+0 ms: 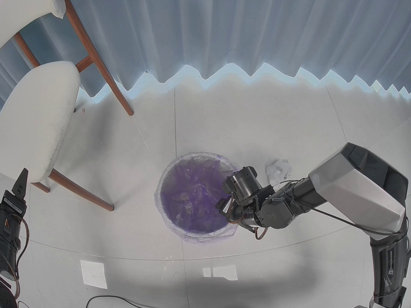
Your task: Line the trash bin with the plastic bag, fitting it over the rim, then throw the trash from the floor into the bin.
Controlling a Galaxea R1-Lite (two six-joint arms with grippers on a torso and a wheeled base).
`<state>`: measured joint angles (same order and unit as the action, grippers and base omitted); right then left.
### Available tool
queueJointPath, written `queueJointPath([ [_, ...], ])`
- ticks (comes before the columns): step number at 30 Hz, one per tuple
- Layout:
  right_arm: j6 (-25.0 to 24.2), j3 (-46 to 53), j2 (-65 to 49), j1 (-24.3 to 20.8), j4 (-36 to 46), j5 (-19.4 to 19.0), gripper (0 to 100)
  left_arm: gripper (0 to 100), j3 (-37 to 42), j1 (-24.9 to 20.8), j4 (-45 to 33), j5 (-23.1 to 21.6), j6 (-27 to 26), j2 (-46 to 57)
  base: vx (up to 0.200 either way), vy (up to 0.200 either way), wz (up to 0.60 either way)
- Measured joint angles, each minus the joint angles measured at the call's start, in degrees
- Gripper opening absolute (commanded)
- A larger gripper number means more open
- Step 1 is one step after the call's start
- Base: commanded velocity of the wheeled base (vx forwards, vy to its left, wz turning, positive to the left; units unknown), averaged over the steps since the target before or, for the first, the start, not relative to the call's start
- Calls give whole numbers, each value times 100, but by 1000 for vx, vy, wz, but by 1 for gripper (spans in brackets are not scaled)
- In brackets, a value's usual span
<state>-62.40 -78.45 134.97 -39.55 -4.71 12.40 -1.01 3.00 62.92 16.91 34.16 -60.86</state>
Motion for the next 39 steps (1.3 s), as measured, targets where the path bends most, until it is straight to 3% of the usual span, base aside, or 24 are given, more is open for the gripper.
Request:
queueJointPath([
  [10,61,-193,196,-41,74,148,0,100,0,113,-5,11,-9,-5,0,0,0],
  [16,925,358,-112,-33,107,221,0,100,0,107,-10,9,-9,2,0,0,0],
  [22,2628,968,-766,127,90,-33,0,100,0,74,-10,6,-6,13,0,0,0],
  [31,5817,1599,-1780,650,101,-1869,0,100,0,46,-137,-13,2,101,0,0,0],
  [35,7105,1742,-2042,829,121,-2394,0,100,0,44,-202,-22,5,171,0,0,0],
  [39,8402,1792,-2144,929,129,-2651,0,100,0,44,-235,-27,5,223,0,0,0],
])
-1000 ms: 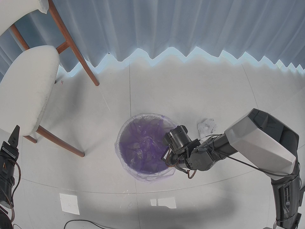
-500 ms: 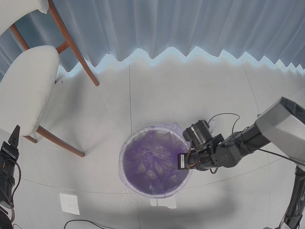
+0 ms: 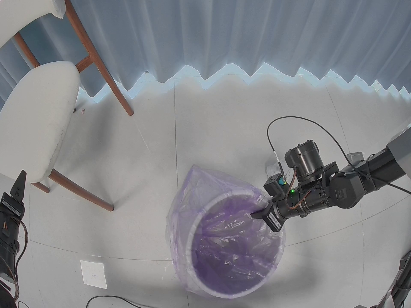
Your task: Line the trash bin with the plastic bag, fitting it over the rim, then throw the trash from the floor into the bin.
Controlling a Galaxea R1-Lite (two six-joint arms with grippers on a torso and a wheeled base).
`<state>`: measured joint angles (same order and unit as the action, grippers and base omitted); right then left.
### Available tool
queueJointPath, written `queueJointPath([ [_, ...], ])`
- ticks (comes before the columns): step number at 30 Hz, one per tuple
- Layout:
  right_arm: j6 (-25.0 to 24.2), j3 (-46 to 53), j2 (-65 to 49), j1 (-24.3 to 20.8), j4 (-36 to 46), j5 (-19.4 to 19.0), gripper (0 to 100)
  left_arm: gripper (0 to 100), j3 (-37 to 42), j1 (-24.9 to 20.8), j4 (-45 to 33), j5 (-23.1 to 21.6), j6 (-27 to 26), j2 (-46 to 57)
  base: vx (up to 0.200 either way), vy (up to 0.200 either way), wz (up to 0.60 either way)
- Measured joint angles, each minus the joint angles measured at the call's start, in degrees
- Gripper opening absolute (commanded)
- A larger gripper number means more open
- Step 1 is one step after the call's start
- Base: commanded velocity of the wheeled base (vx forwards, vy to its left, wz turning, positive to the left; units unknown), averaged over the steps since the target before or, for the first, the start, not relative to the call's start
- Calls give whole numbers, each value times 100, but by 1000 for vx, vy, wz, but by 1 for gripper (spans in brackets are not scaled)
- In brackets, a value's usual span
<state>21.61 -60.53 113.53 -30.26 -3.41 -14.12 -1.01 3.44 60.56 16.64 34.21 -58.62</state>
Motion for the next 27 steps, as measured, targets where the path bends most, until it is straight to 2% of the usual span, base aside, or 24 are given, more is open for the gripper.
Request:
queueJointPath([
  [4,1112,-48,61,52,-2,-158,0,100,0,2,-24,-6,-2,37,0,0,0],
  [9,1664,-325,435,77,-4,-194,0,100,0,2,-46,-13,-2,66,0,0,0],
  [15,1829,-868,964,77,-17,-35,0,100,0,11,-57,-13,-5,74,0,0,0],
  [27,1804,-1954,1709,7,-22,-28,0,100,0,33,-57,-13,4,57,0,0,0],
])
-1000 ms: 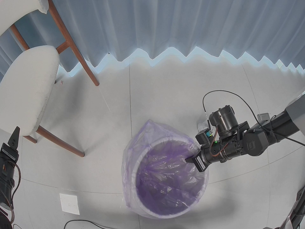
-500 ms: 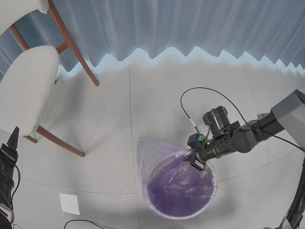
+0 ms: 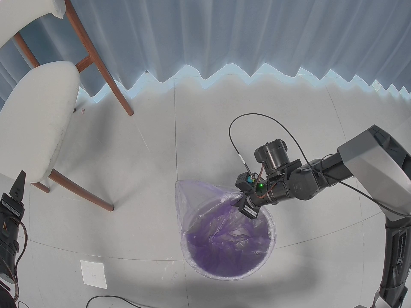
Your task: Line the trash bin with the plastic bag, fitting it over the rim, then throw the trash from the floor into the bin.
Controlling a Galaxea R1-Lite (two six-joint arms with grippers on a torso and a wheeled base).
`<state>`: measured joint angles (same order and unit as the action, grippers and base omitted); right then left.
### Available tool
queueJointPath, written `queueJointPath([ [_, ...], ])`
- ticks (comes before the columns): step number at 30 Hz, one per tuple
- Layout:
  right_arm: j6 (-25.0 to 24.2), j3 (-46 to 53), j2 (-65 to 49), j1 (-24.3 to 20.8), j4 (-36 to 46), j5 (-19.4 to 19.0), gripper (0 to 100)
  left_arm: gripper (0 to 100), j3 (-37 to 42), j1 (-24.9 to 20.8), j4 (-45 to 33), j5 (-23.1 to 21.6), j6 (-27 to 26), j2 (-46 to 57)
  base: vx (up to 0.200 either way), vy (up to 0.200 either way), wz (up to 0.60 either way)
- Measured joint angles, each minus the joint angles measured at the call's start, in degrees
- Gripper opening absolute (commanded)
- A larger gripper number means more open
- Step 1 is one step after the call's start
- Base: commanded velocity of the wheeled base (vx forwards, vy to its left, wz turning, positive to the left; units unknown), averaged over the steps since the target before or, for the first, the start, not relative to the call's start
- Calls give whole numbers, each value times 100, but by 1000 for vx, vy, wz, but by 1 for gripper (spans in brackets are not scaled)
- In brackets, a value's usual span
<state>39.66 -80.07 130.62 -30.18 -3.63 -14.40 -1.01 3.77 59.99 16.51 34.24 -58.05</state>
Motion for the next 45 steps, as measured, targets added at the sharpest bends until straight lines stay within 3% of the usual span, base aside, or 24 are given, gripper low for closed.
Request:
queueJointPath([
  [8,-62,-1036,419,-71,11,-115,0,100,0,-2,0,-1,0,-11,0,0,0],
  [9,-77,-1165,485,-77,9,-126,100,100,0,-2,2,0,0,-13,0,0,0],
  [16,-173,-1527,767,-99,-85,-278,100,100,0,-20,2,-1,-4,-18,0,0,0],
  [25,-796,-1657,670,-74,-246,-402,100,100,0,-102,48,-44,-112,-21,0,0,0],
  [35,-1574,-1150,-48,39,-488,-315,100,100,0,-486,105,-413,-395,-84,0,0,0],
  [45,-1735,9,-133,67,-2831,-244,100,100,0,-644,200,-512,-532,-274,0,0,0],
])
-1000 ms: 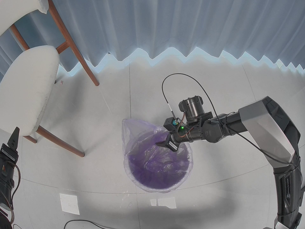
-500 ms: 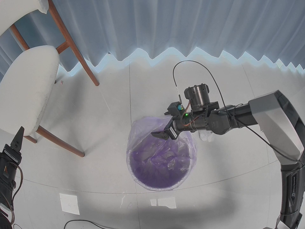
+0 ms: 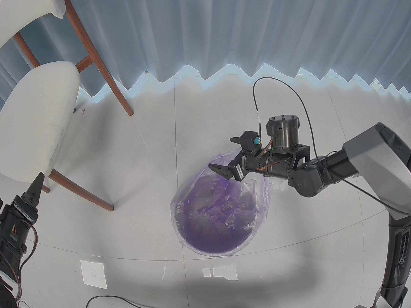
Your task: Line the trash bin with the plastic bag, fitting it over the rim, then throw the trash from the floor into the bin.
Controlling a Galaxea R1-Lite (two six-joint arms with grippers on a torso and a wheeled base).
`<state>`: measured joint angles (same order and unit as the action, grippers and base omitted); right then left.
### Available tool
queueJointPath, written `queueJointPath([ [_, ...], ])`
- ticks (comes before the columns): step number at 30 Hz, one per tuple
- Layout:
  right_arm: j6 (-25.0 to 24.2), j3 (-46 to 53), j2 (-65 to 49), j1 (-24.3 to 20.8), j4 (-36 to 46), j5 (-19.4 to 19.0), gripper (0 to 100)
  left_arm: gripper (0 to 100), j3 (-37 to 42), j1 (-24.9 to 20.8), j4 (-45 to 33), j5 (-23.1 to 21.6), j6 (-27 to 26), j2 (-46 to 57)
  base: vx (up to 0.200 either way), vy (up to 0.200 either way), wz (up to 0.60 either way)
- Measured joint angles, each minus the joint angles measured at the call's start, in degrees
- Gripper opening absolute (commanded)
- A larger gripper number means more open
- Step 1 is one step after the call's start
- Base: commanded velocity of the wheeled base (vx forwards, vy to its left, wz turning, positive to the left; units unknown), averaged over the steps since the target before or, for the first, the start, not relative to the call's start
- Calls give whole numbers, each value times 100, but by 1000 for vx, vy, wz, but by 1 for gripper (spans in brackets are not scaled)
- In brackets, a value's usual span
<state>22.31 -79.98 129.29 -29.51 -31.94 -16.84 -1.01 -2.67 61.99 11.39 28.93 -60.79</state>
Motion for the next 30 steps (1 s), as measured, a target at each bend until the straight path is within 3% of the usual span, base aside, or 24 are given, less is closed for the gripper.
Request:
queueJointPath([
  [7,-39,162,530,-85,-1325,-60,100,100,0,-91,88,-50,-28,-41,0,0,0],
  [11,-83,267,688,-99,-1596,-156,100,100,-44,-474,383,-332,-27,-122,0,0,0],
  [15,-129,383,762,-111,-1743,-190,100,100,-276,-926,512,-961,-28,-478,0,0,0],
  [24,-261,527,761,-162,-1864,-210,100,100,-1543,-1530,446,-3035,-16,-2157,0,0,0],
  [30,-477,790,612,-234,-1888,-216,100,100,-2922,-1657,310,-3651,0,-3595,0,0,0],
])
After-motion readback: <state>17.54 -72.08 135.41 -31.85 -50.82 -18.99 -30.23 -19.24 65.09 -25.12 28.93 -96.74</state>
